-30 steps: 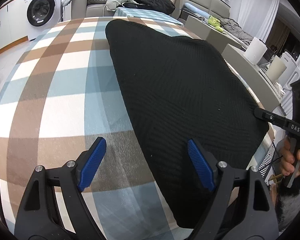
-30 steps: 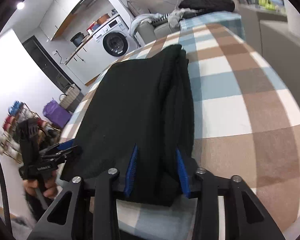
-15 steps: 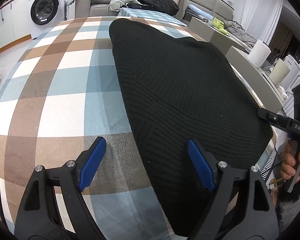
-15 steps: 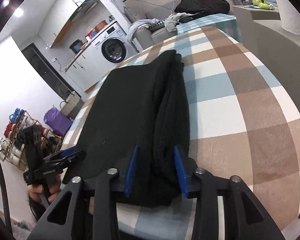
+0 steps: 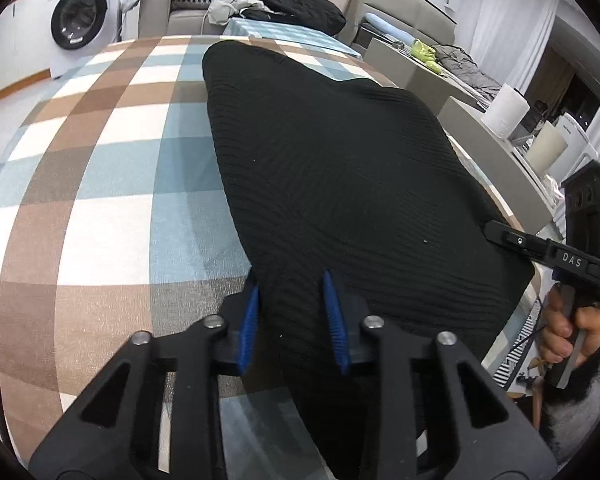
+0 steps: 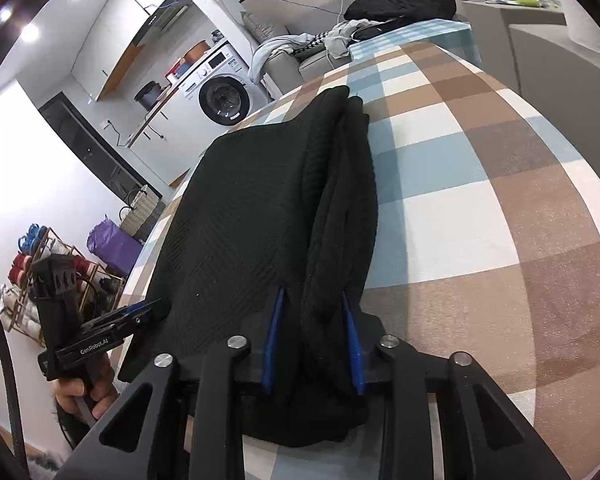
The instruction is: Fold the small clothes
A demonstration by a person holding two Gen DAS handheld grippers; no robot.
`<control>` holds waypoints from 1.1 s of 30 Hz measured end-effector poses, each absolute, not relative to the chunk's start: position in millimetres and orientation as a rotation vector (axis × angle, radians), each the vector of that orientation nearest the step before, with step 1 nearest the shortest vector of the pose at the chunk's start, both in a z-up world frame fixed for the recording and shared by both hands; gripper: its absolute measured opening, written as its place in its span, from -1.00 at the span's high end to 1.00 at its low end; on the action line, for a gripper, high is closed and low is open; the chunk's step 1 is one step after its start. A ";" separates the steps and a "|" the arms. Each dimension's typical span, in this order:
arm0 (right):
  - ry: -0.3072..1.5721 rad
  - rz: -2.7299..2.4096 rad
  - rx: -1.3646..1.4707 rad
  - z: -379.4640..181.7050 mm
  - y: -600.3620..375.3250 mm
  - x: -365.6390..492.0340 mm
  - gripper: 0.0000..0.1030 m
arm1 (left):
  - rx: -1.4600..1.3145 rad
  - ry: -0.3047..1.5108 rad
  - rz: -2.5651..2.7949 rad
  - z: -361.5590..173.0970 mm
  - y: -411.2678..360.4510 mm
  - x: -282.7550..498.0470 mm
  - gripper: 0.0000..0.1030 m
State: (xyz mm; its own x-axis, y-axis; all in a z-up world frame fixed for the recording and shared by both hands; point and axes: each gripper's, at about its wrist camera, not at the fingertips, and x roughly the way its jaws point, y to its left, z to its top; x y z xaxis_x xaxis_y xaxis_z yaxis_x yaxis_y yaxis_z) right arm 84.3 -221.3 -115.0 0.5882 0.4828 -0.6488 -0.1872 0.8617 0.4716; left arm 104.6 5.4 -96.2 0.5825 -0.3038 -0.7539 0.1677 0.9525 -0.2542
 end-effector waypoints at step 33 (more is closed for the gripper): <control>0.888 0.409 0.380 -118.9 -187.4 89.2 0.17 | -0.243 0.930 -0.209 -95.7 48.4 97.2 0.14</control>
State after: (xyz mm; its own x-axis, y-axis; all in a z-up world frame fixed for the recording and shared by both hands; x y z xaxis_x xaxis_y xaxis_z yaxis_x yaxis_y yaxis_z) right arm 89.2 -187.4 -118.9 0.5645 0.4922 -0.6626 -0.1844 0.8577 0.4800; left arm 97.2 48.4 -95.7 0.5815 -0.2807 -0.7636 0.0724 0.9527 -0.2950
